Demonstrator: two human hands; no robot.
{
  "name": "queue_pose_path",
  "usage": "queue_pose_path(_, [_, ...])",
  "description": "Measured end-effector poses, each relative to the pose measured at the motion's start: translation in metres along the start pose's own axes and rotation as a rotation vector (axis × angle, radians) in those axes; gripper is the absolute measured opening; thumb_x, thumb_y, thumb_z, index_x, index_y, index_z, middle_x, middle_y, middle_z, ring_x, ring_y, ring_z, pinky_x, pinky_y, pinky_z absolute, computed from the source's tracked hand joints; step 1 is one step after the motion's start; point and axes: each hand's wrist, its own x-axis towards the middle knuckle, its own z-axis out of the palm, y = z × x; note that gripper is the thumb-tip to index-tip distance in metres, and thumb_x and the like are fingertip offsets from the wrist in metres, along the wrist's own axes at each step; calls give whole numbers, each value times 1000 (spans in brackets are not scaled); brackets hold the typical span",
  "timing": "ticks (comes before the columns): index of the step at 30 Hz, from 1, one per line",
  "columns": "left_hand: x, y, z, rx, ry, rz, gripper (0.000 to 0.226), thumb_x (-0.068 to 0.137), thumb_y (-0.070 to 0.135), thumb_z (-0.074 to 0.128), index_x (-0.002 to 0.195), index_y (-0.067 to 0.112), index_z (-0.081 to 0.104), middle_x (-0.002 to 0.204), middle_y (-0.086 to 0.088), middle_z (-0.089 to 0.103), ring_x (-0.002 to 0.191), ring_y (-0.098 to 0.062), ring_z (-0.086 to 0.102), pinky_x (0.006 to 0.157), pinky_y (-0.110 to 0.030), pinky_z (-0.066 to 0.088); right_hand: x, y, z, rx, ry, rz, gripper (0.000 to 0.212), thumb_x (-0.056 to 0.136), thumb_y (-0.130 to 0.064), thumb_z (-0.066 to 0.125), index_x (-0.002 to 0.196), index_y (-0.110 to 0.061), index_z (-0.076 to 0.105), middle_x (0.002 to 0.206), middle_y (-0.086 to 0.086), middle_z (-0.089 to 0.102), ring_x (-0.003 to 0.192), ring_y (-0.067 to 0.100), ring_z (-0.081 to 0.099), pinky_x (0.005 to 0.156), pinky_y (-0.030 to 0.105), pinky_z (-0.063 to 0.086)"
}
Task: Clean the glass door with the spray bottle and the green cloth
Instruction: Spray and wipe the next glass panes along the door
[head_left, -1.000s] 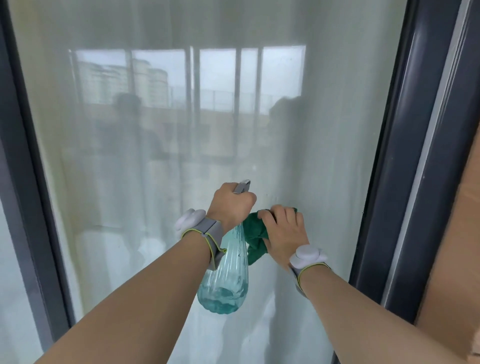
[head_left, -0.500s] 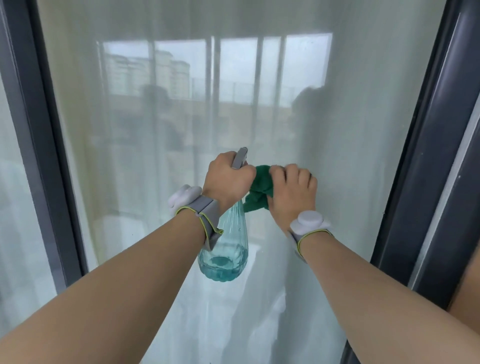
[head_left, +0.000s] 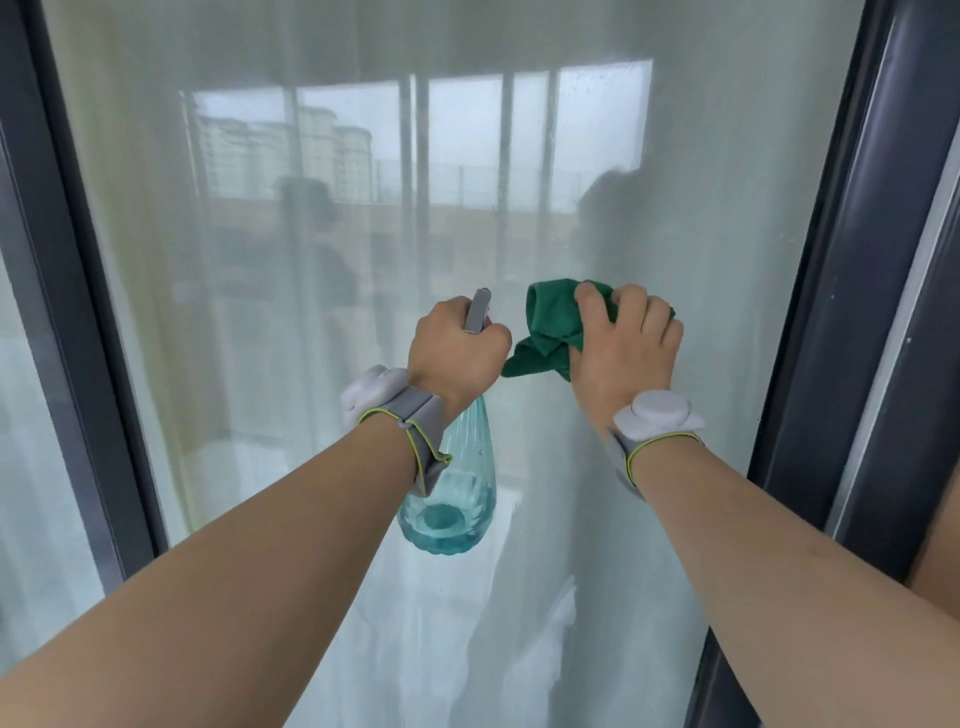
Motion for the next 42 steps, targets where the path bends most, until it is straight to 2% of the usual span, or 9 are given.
queue_pose_path(2, [-3, -4, 4, -16, -7, -6, 22, 82, 14, 56, 65, 18, 42, 63, 3, 43, 58, -21, 36, 59, -31, 32, -8, -9, 3, -10, -9, 6, 54, 74, -26, 63, 125, -18, 46, 108, 16, 52, 94, 34, 48, 74, 43, 39])
queue_pose_path(7, [-4, -5, 7, -43, -49, -15, 12, 64, 26, 47, 62, 19, 38, 59, 5, 37, 59, -22, 32, 60, -32, 30, -20, -18, 4, -20, -77, -14, 57, 82, -49, 49, 128, -15, 45, 122, 21, 48, 109, 38, 43, 85, 48, 34])
queue_pose_path(17, [15, -10, -6, 130, -157, 229, 22, 70, 30, 48, 76, 10, 52, 67, 1, 49, 62, -23, 41, 60, -36, 38, -7, -16, 3, -142, -126, -20, 70, 61, -32, 67, 125, -20, 39, 109, 15, 52, 95, 31, 41, 74, 41, 39])
queue_pose_path(20, [12, -14, -10, 90, -161, 185, 23, 69, 31, 47, 77, 11, 53, 67, 1, 50, 62, -23, 42, 60, -36, 39, 0, -17, -7, -213, -254, -4, 71, 66, -32, 68, 128, -25, 33, 112, 10, 49, 96, 29, 41, 76, 39, 37])
queue_pose_path(24, [5, -16, -12, 23, -156, 80, 13, 71, 27, 49, 69, 15, 44, 63, 3, 44, 59, -23, 38, 60, -35, 36, 4, -24, -17, -209, -470, 6, 69, 83, -26, 53, 144, -28, 20, 129, 8, 34, 112, 29, 35, 87, 36, 31])
queue_pose_path(27, [0, -16, -5, 25, -174, 54, 18, 82, 18, 54, 69, 15, 43, 64, 2, 44, 59, -22, 37, 60, -34, 34, 8, -24, -22, -201, -496, 4, 70, 84, -23, 51, 145, -28, 17, 130, 9, 31, 114, 29, 34, 88, 35, 31])
queue_pose_path(31, [-2, -20, 1, 47, -185, 56, 19, 78, 27, 52, 79, 9, 53, 67, 0, 49, 60, -23, 42, 60, -35, 37, 10, -22, -22, -171, -504, -10, 67, 86, -24, 51, 144, -29, 18, 128, 7, 31, 113, 27, 34, 87, 33, 31])
queue_pose_path(36, [6, -27, 1, 10, -193, 34, 19, 87, 14, 56, 71, 14, 45, 64, 1, 45, 57, -21, 39, 58, -32, 34, 6, -20, -16, -175, -495, -27, 66, 88, -27, 50, 145, -30, 17, 131, 7, 30, 116, 28, 32, 91, 35, 32])
queue_pose_path(42, [11, -29, -3, 39, -219, 47, 20, 67, 32, 45, 73, 14, 46, 64, 0, 45, 58, -23, 37, 59, -34, 35, 3, -17, -14, -186, -501, -34, 66, 90, -28, 49, 144, -30, 11, 134, 7, 25, 120, 28, 29, 94, 34, 32])
